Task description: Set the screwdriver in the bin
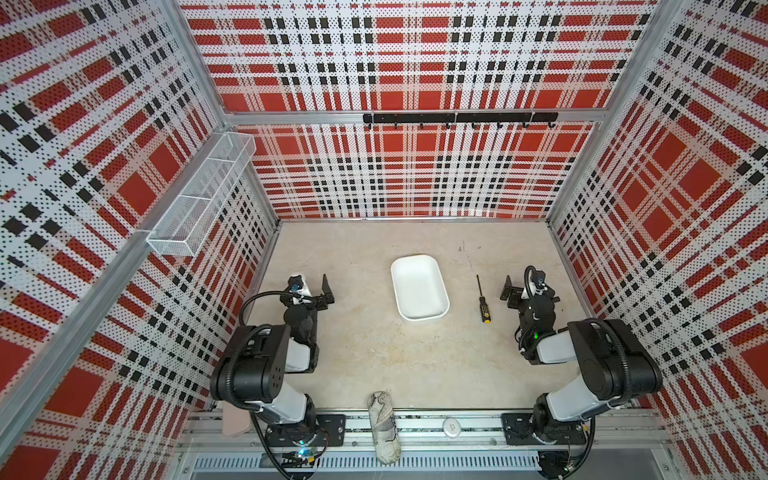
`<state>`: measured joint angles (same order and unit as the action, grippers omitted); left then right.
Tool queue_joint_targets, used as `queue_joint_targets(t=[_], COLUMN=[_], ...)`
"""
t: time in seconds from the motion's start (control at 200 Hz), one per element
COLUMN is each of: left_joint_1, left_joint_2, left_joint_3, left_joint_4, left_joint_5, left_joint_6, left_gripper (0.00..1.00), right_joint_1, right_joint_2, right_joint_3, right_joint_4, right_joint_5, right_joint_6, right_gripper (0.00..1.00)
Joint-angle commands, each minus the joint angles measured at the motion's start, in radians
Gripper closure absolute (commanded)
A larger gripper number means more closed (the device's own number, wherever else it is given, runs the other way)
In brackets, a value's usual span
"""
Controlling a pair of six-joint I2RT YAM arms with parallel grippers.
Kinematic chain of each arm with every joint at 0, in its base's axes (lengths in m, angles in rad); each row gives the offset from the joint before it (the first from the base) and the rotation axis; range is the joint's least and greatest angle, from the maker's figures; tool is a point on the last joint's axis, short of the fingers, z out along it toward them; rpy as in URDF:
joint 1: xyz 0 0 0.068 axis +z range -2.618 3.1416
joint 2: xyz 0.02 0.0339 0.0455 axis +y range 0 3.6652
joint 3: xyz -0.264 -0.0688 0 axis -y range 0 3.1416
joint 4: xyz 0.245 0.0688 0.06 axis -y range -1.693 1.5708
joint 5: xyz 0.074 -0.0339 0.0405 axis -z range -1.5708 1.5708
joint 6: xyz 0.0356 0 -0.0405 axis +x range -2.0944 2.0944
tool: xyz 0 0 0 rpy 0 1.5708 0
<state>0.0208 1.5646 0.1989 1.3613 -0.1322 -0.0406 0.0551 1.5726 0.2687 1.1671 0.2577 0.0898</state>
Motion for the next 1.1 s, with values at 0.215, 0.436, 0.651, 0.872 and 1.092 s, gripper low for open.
queue_joint_targets(t=[0.215,0.436,0.651,0.872,1.092], left_joint_1=[-0.001,-0.001,-0.016,-0.047,-0.069], left_joint_2=[0.008,-0.103,-0.256,-0.283,-0.22], left_joint_3=[0.012,0.1,0.242,0.374,0.513], left_joint_4=[0.033,-0.22,-0.489,-0.715,-0.958], left_joint_5=[-0.002,0.046,0.122,0.231,0.348], left_joint_6=[0.006,0.023,-0.07,-0.143,-0.197], left_gripper=[0.02,0.02,0.02,0.02,0.02], right_joint_1=[-0.001,0.003,0.012,0.025,0.075], right_joint_2=[0.0,-0.067,-0.204,-0.187,-0.104], right_joint_3=[0.011,0.067,0.311,0.571,0.71], right_joint_4=[0.017,-0.138,-0.712,-1.232,-1.515], right_joint_5=[-0.014,-0.029,-0.087,-0.251,-0.297], right_joint_6=[-0.016,-0.024,0.014,0.128,0.209], right_gripper=[0.0,0.0,0.0,0.0,0.0])
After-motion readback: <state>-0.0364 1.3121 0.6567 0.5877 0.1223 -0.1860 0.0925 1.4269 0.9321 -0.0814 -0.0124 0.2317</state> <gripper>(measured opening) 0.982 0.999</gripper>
